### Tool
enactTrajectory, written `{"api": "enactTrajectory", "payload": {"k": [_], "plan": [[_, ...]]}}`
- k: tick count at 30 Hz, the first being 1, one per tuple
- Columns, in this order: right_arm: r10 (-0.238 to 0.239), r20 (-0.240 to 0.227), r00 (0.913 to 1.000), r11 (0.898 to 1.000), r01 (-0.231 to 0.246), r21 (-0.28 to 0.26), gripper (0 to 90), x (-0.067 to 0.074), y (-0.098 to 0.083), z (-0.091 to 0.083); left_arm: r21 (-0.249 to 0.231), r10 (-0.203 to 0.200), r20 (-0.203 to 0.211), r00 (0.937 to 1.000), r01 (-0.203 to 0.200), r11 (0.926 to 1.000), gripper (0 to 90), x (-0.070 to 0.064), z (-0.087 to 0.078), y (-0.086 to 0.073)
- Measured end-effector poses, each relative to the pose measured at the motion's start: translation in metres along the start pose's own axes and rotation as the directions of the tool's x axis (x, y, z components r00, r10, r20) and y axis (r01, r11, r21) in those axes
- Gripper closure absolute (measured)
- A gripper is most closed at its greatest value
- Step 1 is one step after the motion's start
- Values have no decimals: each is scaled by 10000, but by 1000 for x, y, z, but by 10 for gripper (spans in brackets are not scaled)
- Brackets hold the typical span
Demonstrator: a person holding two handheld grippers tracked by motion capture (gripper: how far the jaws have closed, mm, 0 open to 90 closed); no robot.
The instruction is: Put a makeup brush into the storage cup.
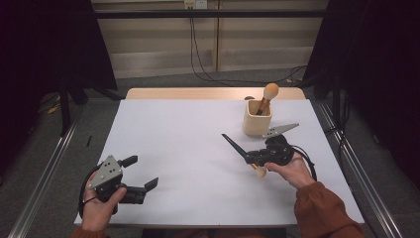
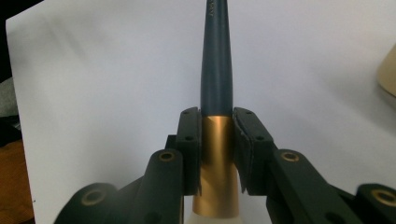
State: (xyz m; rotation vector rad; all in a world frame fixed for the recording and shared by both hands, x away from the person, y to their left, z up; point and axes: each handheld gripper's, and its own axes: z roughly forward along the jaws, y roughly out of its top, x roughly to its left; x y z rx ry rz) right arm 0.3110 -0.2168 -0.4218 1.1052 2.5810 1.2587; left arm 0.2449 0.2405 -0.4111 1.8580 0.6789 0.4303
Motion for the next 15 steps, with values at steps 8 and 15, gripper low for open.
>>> {"api": "enactTrajectory", "payload": {"k": [8,15], "plan": [[-497,-255,9984,9987,501,128,740,11,5,4,328,120,652,9978,-142,9994,28,-2,8,8],[-1027,-600,9929,9939,1049,343,740,21,12,8,243,355,1183,9923,-387,9990,32,-11,16,19]]}}
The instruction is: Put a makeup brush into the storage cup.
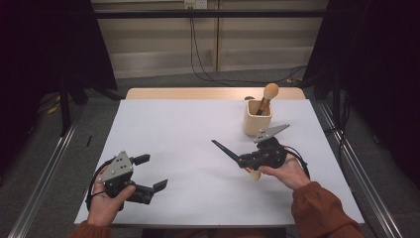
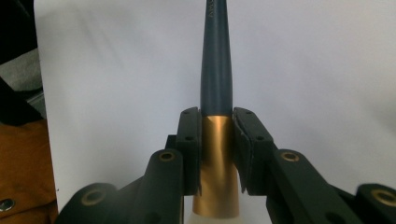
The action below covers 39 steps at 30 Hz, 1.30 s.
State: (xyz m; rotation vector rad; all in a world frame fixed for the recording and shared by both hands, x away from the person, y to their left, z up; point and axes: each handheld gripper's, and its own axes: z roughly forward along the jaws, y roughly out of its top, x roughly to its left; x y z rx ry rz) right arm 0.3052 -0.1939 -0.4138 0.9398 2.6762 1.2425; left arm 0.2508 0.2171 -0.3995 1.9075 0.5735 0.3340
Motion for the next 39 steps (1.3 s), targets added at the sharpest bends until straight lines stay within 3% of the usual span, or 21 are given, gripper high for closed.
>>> {"api": "enactTrajectory", "payload": {"k": [4,6,14,21,27,32,39], "plan": [[-290,-180,9994,9994,294,197,740,5,2,4,149,72,193,9998,-75,9999,35,-1,5,4],[-392,-271,9989,9988,399,268,740,7,3,5,300,75,17,10000,-75,9995,29,-1,8,7],[-978,-538,9938,9941,1001,418,740,18,10,9,888,118,676,9976,-178,9959,23,-1,20,11],[-1292,-766,9887,9888,1343,659,740,22,14,15,1600,150,1115,9936,-328,9866,22,-2,33,14],[-1542,-936,9836,9836,1618,800,741,26,18,18,1893,190,1342,9908,-444,9809,32,0,42,19],[-1758,-1044,9789,9786,1853,899,741,31,21,20,2422,453,1689,9846,-860,9664,38,0,51,24],[-1854,-1046,9771,9760,1955,956,741,32,23,21,2795,635,1967,9784,-1181,9529,66,5,61,29]]}}
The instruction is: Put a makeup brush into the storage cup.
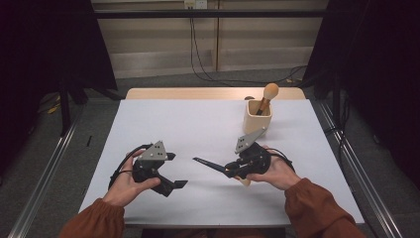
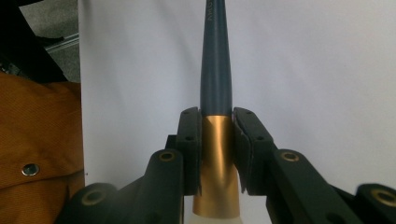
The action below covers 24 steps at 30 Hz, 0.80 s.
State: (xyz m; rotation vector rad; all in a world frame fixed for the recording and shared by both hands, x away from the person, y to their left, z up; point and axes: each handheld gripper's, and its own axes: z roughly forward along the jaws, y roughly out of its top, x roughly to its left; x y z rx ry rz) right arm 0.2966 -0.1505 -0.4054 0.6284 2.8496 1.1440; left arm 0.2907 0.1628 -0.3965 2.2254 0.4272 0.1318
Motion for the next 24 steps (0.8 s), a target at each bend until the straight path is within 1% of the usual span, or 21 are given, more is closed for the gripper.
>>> {"api": "enactTrajectory", "payload": {"k": [1,2,4,6,7,9,10,12,14,16,17,18,19,21,23,24], "plan": [[-17,7,10000,10000,17,16,741,0,0,0,151,96,-89,9999,-95,9998,66,1,1,1],[-30,1,10000,10000,30,14,741,0,0,0,198,103,-22,9999,-102,9998,67,2,2,1],[-49,-9,10000,10000,49,36,741,0,0,0,334,202,-329,9993,-191,9993,74,3,4,2],[-18,38,10000,10000,18,29,741,0,0,0,439,67,-350,9994,-51,9990,90,4,5,4],[-28,38,10000,10000,28,27,741,0,1,0,495,106,-319,9994,-90,9987,89,5,6,4],[-28,10,10000,10000,28,60,741,1,1,1,698,364,-285,9989,-343,9970,89,5,8,7],[-65,-39,10000,9999,66,106,741,1,1,1,769,336,-196,9992,-320,9965,89,5,8,8],[-190,-58,9998,9997,191,179,741,1,2,2,857,425,-29,9991,-421,9954,89,6,10,11],[-168,-114,9998,9997,170,189,741,2,2,2,949,545,125,9984,-554,9939,87,7,12,13],[-188,-144,9997,9996,191,213,741,3,3,2,1199,755,302,9967,-786,9897,83,6,14,16],[-209,-134,9997,9995,213,239,741,3,3,3,1292,901,368,9953,-941,9871,79,5,15,17],[-221,-146,9996,9994,224,257,741,4,4,3,1486,960,469,9943,-1020,9836,79,5,16,18],[-235,-160,9996,9993,239,272,741,4,4,3,1561,1025,566,9931,-1102,9816,79,4,17,19],[-265,-243,9994,9992,272,303,741,4,4,4,1630,1159,881,9893,-1291,9781,80,4,19,21],[-300,-266,9992,9989,309,343,741,5,4,4,1692,1307,1064,9857,-1474,9745,77,5,20,22],[-312,-280,9991,9988,322,355,741,5,4,5,1672,1332,1205,9837,-1524,9741,59,5,21,23]]}}
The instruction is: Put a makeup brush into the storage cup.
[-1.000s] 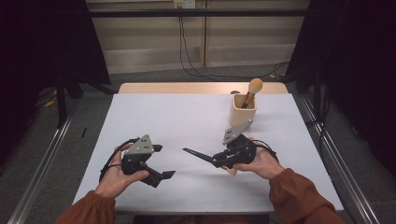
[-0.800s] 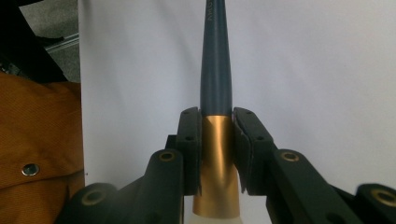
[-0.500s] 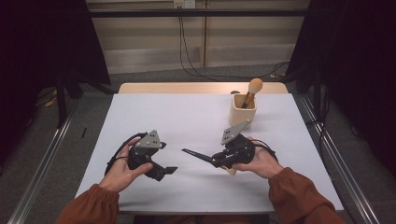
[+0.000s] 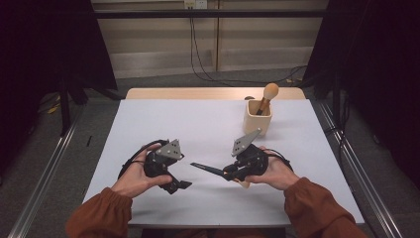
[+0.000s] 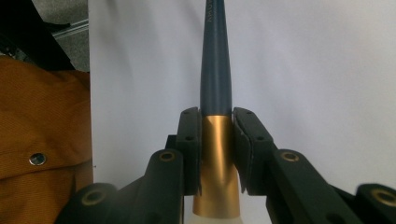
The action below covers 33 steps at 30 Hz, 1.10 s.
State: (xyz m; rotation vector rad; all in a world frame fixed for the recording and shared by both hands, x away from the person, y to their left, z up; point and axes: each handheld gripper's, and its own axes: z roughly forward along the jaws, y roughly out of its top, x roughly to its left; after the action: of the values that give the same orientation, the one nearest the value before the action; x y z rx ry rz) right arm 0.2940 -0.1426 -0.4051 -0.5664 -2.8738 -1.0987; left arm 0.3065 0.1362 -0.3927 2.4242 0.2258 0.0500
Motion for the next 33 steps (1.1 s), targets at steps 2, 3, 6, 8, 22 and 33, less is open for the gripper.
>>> {"api": "enactTrajectory", "payload": {"k": [2,3,6,8,22,33], "plan": [[-53,-9,10000,10000,53,21,741,0,0,0,65,135,122,9998,-136,9999,70,1,1,1],[-65,-17,10000,10000,65,18,741,0,0,0,49,195,78,9998,-195,9998,74,0,2,1],[-90,-40,10000,10000,90,10,741,0,0,0,223,234,72,9997,-235,9995,78,1,4,1],[-113,-81,9999,9999,114,78,741,1,1,1,253,271,71,9996,-273,9993,79,2,5,0],[-337,-202,9992,9991,343,259,741,2,7,7,758,462,408,9981,-492,9959,136,4,21,9],[-501,-327,9982,9977,515,430,741,4,12,10,1042,714,766,9945,-792,9914,307,9,32,16]]}}
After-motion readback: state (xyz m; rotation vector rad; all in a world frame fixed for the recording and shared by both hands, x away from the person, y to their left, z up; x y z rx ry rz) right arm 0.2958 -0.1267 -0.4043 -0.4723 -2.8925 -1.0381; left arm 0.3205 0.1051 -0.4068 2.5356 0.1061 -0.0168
